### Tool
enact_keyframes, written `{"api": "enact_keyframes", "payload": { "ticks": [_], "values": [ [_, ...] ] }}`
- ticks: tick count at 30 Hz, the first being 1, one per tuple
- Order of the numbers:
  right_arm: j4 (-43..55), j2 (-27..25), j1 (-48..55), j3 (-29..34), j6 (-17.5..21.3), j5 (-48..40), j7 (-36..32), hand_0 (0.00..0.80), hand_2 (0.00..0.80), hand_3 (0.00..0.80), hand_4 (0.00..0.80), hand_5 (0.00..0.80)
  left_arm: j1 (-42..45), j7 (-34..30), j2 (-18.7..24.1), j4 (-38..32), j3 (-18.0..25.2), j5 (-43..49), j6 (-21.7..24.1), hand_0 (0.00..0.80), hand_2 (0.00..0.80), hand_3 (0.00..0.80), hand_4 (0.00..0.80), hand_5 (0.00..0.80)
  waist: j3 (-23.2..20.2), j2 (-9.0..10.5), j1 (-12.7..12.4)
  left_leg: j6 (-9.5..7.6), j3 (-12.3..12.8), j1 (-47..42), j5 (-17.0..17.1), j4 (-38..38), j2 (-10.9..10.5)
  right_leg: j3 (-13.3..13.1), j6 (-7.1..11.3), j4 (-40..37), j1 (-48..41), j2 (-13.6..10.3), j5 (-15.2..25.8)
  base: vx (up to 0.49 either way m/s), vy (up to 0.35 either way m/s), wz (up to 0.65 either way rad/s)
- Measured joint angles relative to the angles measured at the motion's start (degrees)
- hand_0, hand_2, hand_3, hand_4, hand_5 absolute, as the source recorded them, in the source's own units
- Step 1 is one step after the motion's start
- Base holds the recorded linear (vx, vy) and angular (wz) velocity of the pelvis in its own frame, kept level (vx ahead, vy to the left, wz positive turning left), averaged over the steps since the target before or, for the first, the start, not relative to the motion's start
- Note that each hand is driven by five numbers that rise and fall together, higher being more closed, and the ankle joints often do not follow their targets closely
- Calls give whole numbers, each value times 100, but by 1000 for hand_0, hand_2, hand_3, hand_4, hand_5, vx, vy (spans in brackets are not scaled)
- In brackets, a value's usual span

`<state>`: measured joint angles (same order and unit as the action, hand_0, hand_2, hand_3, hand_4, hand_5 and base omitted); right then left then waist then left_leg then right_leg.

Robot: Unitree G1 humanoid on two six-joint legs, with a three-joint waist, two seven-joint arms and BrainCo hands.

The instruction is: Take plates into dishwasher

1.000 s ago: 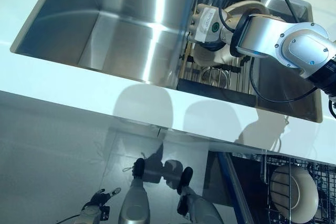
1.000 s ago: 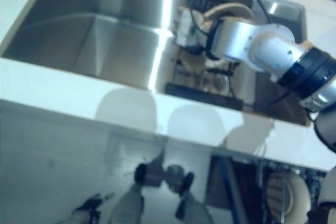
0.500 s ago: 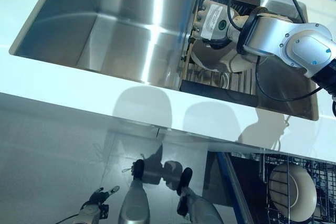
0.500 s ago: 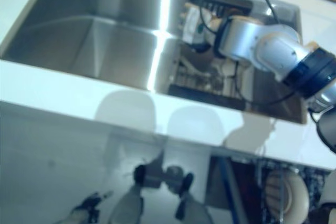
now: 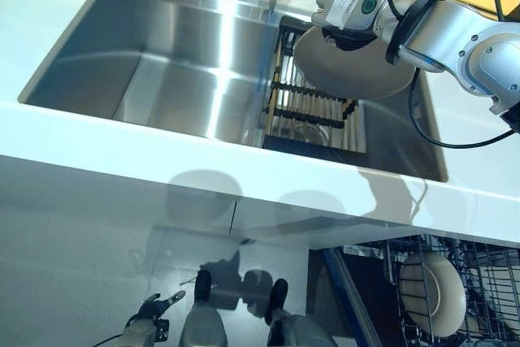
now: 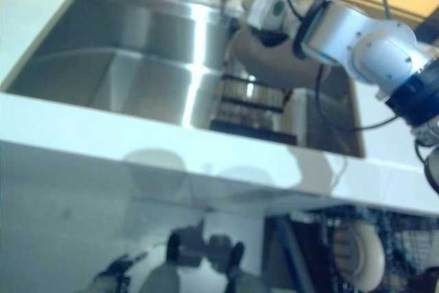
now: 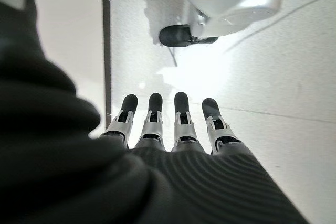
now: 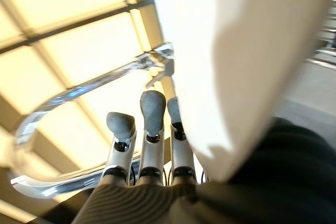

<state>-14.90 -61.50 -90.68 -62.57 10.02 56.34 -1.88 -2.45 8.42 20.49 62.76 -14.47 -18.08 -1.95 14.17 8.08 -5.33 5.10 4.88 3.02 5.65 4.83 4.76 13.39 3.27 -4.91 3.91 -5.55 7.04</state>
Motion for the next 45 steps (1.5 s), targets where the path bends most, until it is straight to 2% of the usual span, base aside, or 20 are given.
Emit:
{"api": "enact_keyframes", "payload": {
  "ticks": [2,4,11,14,16,19,21,25,28,29,31,33,38,41,45],
  "values": [
    [-137,-23,3,0,-153,-177,24,800,800,800,800,800,55,2,-28,2,-4,53,-6,0,0,0,0,0,-103,-14,12,-4,63,-99,-29,1,1,-43,1,-1,-63,-1,-1,61,22,-15],
    [-365,-39,6,34,-467,-380,98,800,800,800,800,800,195,1,-58,4,-4,122,-8,0,0,0,0,0,-358,-44,137,-9,126,-156,-55,1,-4,-114,25,-14,-92,-7,-18,91,20,-14],
    [-745,-291,79,127,-1336,-790,155,800,800,800,800,800,485,-4,-192,35,-16,163,-10,0,0,0,0,0,-825,-207,296,-17,319,-368,-121,6,6,-340,25,-23,-181,2,-19,73,12,-17],
    [-1000,-495,98,126,-1685,-1054,160,800,800,800,800,800,522,-6,-201,89,-19,186,-11,0,0,0,0,0,-923,-245,328,-5,445,-468,-143,7,37,-430,29,-24,-210,27,-14,99,-5,-21],
    [-1186,-646,100,125,-2004,-1149,160,800,800,800,800,800,604,-21,-203,106,-34,386,-15,0,0,0,0,0,-1075,-281,472,4,493,-487,-153,9,83,-489,31,-25,-201,46,-13,68,-22,-11],
    [-1359,-842,107,121,-2242,-1254,158,800,800,800,800,800,656,-77,-200,145,-37,407,-37,0,0,0,0,0,-1162,-302,475,17,618,-567,-189,9,106,-599,32,-25,-209,77,-11,44,-27,-21],
    [-1491,-1060,109,123,-2393,-1253,173,800,800,800,800,800,671,-159,-196,148,-41,562,-65,0,0,0,0,0,-1209,-305,592,24,689,-609,-197,9,107,-658,34,-25,-216,114,-8,51,-35,-17],
    [-1508,-1411,230,123,-2419,-1199,256,800,800,800,800,800,654,-245,-197,152,-73,618,-106,0,0,0,0,0,-1296,-308,671,44,826,-663,-226,11,134,-749,45,-25,-198,138,1,45,-23,-18],
    [-1517,-1663,431,166,-2448,-991,371,800,800,800,800,800,643,-310,-203,162,-166,622,-102,0,0,0,0,0,-1360,-343,864,54,947,-744,-261,19,169,-855,38,-26,-215,163,9,38,-9,-18],
    [-1502,-1777,575,252,-2460,-950,391,800,800,800,800,800,625,-346,-202,174,-169,631,-104,0,0,0,0,0,-1377,-352,940,38,962,-751,-275,28,173,-895,38,-26,-211,165,10,29,-2,-13],
    [-1511,-1925,908,509,-2483,-895,437,800,800,800,800,800,613,-394,-204,181,-182,742,-109,0,0,0,0,0,-1427,-370,928,27,1049,-763,-294,28,175,-966,44,-25,-185,173,24,20,-3,-19],
    [-1510,-2084,1440,919,-2488,-741,501,800,800,800,800,800,602,-426,-214,205,-180,846,-112,0,0,0,0,0,-1450,-409,1104,18,1105,-796,-309,31,166,-997,49,-25,-184,173,33,12,1,-15],
    [-1467,-2325,2907,2022,-2355,-740,540,800,800,800,800,800,541,-467,-248,344,-177,970,-115,0,0,0,0,0,-1494,-508,1346,13,1266,-848,-355,37,162,-1137,77,-25,-151,183,52,3,-7,-16],
    [-1456,-2380,3405,2396,-2255,-738,532,800,800,800,800,800,512,-489,-261,395,-177,1059,-120,0,0,0,0,0,-1486,-572,1479,19,1361,-871,-377,38,167,-1240,86,-26,-124,214,58,-1,-7,-18],
    [-1292,-2475,4702,3538,-2137,-576,484,800,800,800,800,800,412,-503,-329,397,-143,1068,-128,0,0,0,0,0,-1431,-654,1672,28,1534,-920,-440,40,179,-1383,103,-25,-64,243,69,-7,0,-20]
  ]
}}
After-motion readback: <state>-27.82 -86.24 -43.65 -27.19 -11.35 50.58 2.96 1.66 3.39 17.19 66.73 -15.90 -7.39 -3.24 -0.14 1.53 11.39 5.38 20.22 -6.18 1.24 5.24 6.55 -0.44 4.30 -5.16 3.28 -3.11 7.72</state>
